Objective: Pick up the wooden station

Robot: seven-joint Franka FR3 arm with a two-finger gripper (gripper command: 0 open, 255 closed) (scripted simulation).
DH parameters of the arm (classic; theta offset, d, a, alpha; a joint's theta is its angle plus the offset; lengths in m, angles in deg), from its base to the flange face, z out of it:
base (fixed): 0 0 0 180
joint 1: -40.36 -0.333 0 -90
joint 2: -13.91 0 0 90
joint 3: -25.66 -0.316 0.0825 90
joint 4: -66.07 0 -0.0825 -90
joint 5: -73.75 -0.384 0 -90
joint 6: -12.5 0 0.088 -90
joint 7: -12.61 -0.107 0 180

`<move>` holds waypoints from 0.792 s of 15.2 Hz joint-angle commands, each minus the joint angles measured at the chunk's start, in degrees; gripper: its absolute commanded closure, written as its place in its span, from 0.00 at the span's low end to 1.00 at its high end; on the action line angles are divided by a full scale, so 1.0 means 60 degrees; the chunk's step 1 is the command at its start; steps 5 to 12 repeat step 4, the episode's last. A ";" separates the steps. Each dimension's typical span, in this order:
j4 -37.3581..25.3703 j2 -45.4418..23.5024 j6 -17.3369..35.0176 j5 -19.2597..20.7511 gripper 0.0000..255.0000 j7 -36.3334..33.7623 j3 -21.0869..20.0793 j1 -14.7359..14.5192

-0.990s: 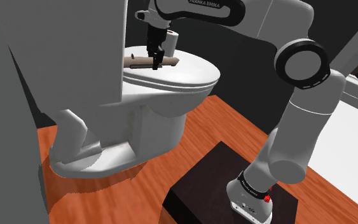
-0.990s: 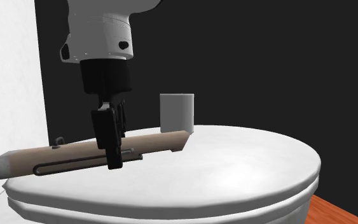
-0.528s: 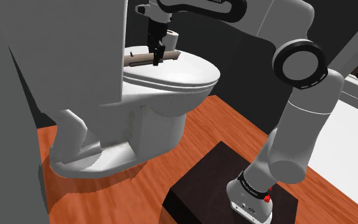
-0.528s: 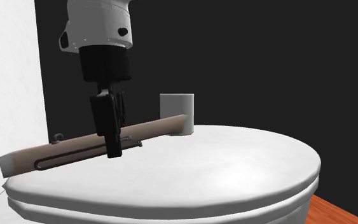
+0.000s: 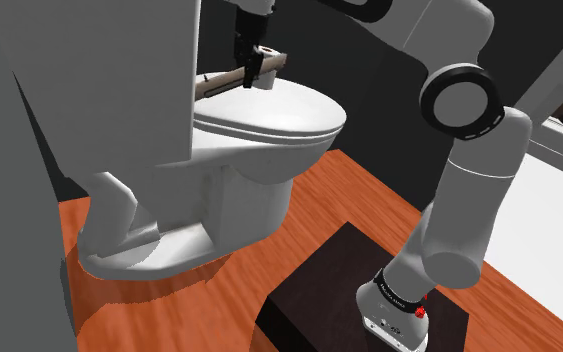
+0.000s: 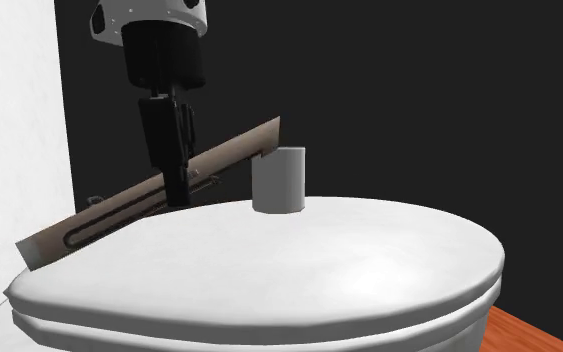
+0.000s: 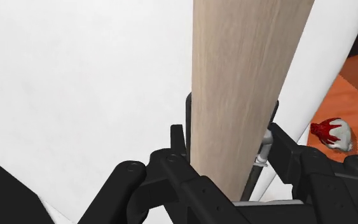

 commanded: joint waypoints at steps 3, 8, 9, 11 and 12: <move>-0.0683 -0.0181 -0.0502 0.0009 1.00 0.0034 0.0000 -0.0016; -0.0681 -0.0180 -0.0501 0.0009 1.00 0.0034 0.0000 -0.0016; -0.0681 -0.0180 -0.0501 0.0009 1.00 0.0034 0.0000 -0.0016; -0.0681 -0.0180 -0.0501 0.0009 1.00 0.0034 0.0000 -0.0016; -0.0681 -0.0180 -0.0501 0.0009 1.00 0.0034 0.0000 -0.0016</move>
